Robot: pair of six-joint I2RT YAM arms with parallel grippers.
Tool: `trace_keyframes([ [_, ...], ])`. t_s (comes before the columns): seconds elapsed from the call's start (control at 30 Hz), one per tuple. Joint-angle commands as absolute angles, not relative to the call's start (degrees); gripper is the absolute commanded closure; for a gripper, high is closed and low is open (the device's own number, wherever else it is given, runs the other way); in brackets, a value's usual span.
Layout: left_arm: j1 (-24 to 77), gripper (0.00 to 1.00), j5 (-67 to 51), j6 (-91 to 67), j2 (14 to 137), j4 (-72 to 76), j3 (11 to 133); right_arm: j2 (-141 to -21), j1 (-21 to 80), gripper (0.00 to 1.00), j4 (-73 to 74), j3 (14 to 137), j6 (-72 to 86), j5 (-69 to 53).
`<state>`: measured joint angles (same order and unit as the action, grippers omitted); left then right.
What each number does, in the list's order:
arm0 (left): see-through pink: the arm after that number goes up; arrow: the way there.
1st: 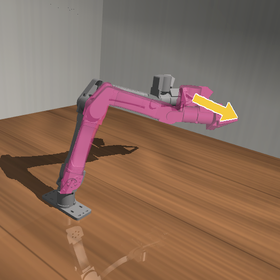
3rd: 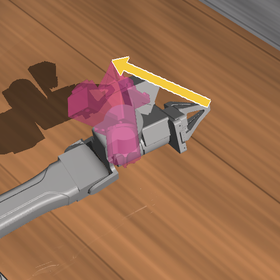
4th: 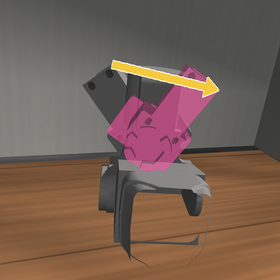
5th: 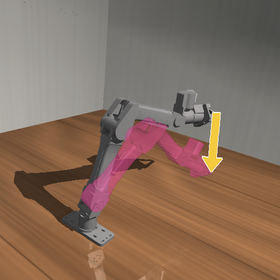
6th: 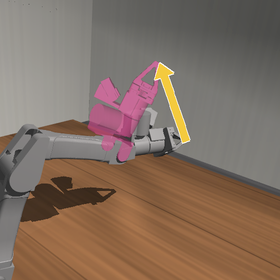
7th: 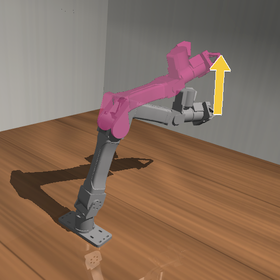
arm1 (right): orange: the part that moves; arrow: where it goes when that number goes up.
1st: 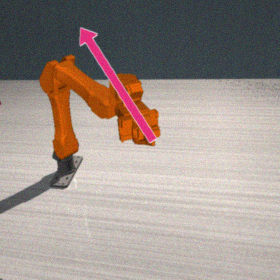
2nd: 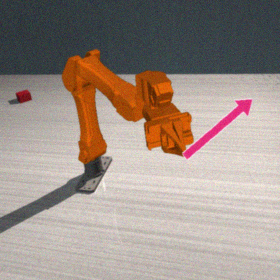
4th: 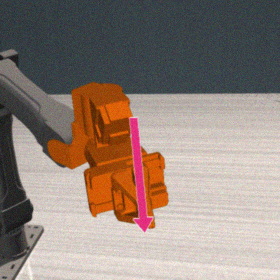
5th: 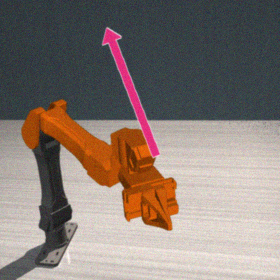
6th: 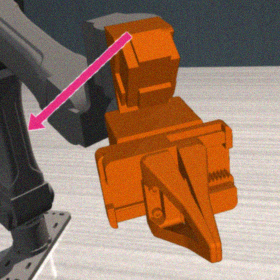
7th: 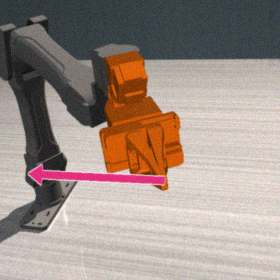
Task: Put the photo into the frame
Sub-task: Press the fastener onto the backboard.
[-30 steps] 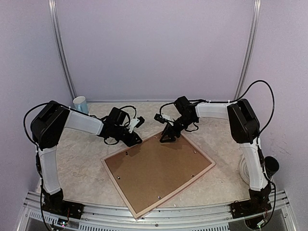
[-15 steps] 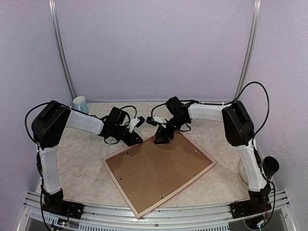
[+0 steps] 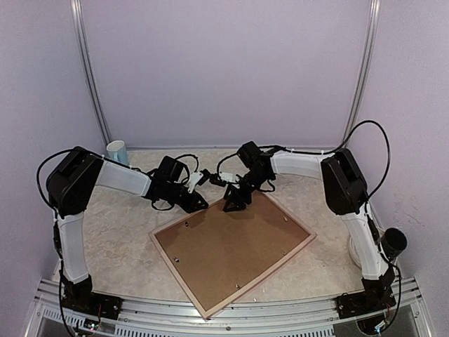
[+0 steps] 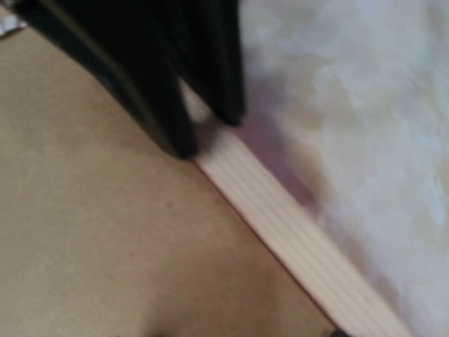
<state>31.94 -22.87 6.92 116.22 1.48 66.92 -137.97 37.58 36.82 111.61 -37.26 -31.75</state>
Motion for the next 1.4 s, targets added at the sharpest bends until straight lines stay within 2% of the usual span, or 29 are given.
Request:
trace_keyframes([
  [0.0, 32.52, 0.96, -23.54, 6.15, 119.51, -0.62, 66.49, -142.09, 39.79, 0.38, 42.2, 113.02, -40.21, -35.14],
  [0.47, 32.1, 0.96, -21.52, 5.09, 119.22, -0.48, 66.16, -133.1, 37.65, 0.37, 35.78, 111.51, -31.25, -28.04],
  [0.63, 32.08, 0.96, -21.12, 4.85, 119.05, -0.44, 65.83, -126.92, 36.99, 0.37, 29.03, 104.03, -25.17, -21.39],
  [0.77, 32.08, 0.96, -21.18, 4.7, 119.0, -0.46, 65.8, -122.35, 36.91, 0.28, 22.03, 97.31, -21.38, -14.05],
  [1.03, 32.08, 0.96, -21.23, 4.64, 119.0, -0.44, 65.72, -127.14, 37.32, 0.22, 23.39, 100.82, -17.65, -5.72],
  [1.13, 32.08, 0.96, -21.18, 4.57, 119.09, -0.46, 65.66, -128.07, 37.72, 0.17, 23.51, 101.1, -17.73, -5.6],
  [1.37, 32.11, 0.96, -21.18, 4.57, 119.33, -0.44, 65.78, -130.05, 38.66, 0.16, 26.26, 103.34, -18.45, -6.02],
])
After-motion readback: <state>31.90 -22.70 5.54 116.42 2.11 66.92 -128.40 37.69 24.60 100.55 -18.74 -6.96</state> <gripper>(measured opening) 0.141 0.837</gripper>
